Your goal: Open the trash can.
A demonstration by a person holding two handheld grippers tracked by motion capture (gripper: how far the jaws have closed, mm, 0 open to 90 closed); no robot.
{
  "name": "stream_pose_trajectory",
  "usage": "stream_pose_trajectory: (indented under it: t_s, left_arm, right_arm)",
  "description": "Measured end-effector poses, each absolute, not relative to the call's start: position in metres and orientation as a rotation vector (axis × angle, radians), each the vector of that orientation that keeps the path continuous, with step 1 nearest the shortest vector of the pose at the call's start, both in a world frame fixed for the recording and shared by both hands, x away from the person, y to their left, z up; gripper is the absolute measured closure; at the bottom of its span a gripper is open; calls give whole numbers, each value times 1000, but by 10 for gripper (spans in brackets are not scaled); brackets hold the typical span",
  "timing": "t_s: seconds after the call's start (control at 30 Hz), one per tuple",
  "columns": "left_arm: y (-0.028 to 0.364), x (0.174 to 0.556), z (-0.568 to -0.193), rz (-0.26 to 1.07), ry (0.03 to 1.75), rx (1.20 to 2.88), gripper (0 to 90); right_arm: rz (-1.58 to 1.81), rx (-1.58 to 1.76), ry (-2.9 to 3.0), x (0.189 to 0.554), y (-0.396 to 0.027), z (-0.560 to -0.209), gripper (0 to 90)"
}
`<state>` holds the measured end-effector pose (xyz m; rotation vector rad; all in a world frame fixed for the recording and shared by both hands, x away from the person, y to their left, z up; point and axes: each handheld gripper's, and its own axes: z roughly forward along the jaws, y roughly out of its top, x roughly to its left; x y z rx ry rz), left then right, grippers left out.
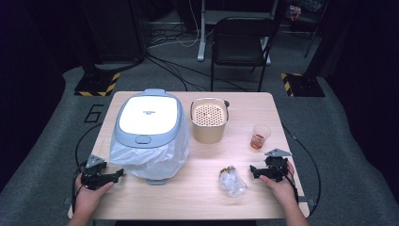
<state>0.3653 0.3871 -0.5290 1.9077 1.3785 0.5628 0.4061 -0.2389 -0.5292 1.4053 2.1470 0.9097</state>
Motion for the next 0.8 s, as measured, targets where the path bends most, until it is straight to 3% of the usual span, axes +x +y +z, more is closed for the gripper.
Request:
stream_pose_trajectory:
  t_s: [0.43, 0.8]
  left_arm:
    - [367, 355, -510, 453, 1340, 1927, 503]
    - [352, 335, -487, 381, 1284, 1947, 694]
  right_arm:
    - [908, 1404, 2141, 406, -239, -529, 0]
    - [911, 1422, 2122, 404, -237, -529, 15]
